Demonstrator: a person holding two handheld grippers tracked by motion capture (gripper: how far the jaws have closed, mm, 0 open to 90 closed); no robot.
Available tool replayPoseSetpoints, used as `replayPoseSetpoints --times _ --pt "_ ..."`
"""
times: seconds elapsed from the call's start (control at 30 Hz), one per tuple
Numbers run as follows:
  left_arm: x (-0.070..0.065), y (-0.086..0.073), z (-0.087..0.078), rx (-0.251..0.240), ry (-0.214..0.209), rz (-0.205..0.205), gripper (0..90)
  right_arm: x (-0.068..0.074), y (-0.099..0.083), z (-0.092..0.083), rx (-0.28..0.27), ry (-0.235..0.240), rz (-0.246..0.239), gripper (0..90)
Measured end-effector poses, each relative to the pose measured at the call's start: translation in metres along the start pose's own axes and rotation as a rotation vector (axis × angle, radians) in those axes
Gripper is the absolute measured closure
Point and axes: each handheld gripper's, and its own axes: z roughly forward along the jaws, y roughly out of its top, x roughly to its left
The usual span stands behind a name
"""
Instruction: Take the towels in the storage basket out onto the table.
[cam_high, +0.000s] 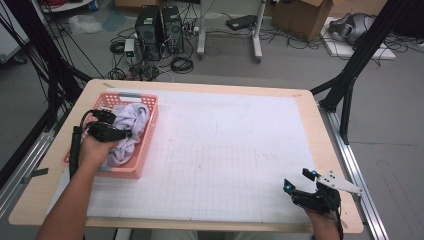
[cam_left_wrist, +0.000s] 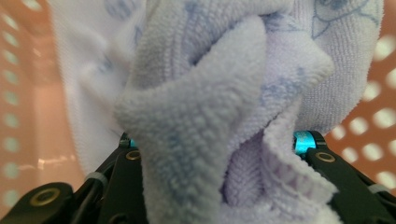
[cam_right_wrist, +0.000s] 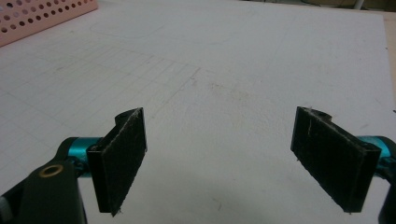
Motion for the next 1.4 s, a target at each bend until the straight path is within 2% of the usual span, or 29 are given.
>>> replayPoseSetpoints --times 0.07,0.1,0.13,0.17,0.2,0.23,0.3,0.43,0.47,0.63,0.8,0.9,0.97,1.03,1.07,1.1,1.13,1.17,1.23,1.27,1.4 --pt "0.002 0.0 -0.011 -0.081 -0.009 -0.025 57.7 0.0 0.0 0.0 -0.005 0.0 0.002 17.0" --pt "0.004 0.0 -0.022 -0.158 -0.015 -0.039 57.6 -0.001 0.0 -0.001 -0.006 -0.002 0.002 17.0" --pt "0.005 0.0 -0.028 -0.201 -0.024 -0.042 57.6 -0.001 0.0 -0.002 -0.007 -0.003 0.003 17.0" --pt "0.005 0.0 -0.028 -0.201 -0.024 -0.042 57.6 -0.001 0.0 -0.002 -0.009 -0.003 0.008 17.0" --pt "0.005 0.0 -0.037 -0.274 -0.029 -0.051 57.6 -0.001 0.0 -0.002 -0.008 -0.004 0.009 17.0" --pt "0.005 0.0 -0.037 -0.274 -0.029 -0.051 57.5 -0.001 0.0 -0.002 -0.009 -0.005 0.007 17.0" --pt "0.005 0.0 -0.045 -0.344 -0.049 -0.06 57.6 -0.001 0.0 -0.002 -0.011 -0.006 0.007 17.0" --pt "0.002 0.001 -0.055 -0.444 -0.078 -0.063 57.5 0.0 0.001 -0.002 -0.013 -0.003 0.008 17.0" --pt "0.0 0.001 -0.057 -0.484 -0.096 -0.065 57.4 0.0 0.0 -0.002 -0.015 -0.002 0.009 17.0" --pt "-0.009 0.005 -0.065 -0.602 -0.16 -0.066 57.2 0.0 0.001 -0.001 -0.015 0.001 0.001 17.0" --pt "-0.019 0.009 -0.073 -0.684 -0.198 -0.042 57.2 0.001 0.001 -0.001 -0.015 0.002 0.004 17.0" --pt "-0.028 0.012 -0.079 -0.739 -0.24 -0.035 57.2 0.001 0.001 -0.001 -0.021 0.002 -0.003 17.0" --pt "-0.032 0.013 -0.081 -0.748 -0.25 -0.027 57.2 0.001 0.001 -0.001 -0.021 0.002 -0.002 17.0" --pt "-0.037 0.015 -0.084 -0.759 -0.269 -0.001 57.2 0.001 0.001 -0.001 -0.021 0.003 -0.002 17.0" --pt "-0.044 0.017 -0.085 -0.768 -0.292 0.032 57.2 0.002 0.002 -0.001 -0.018 0.006 0.006 17.0" --pt "-0.044 0.017 -0.085 -0.768 -0.292 0.032 57.1 0.002 0.002 -0.001 -0.018 0.006 0.006 17.0" --pt "-0.052 0.02 -0.085 -0.771 -0.314 0.072 57.1 0.002 0.001 0.0 -0.02 0.006 0.001 17.0" --pt "-0.052 0.02 -0.085 -0.771 -0.314 0.072 57.1 0.002 0.001 0.0 -0.02 0.006 0.001 17.0" --pt "-0.068 0.025 -0.084 -0.77 -0.351 0.124 57.0 0.003 0.002 0.0 -0.02 0.01 -0.006 17.0" --pt "-0.068 0.025 -0.084 -0.77 -0.351 0.124 57.0 0.003 0.002 -0.001 -0.021 0.011 -0.007 17.0" --pt "-0.094 0.032 -0.076 -0.77 -0.401 0.183 56.9 0.004 0.002 -0.001 -0.027 0.015 -0.006 17.0"
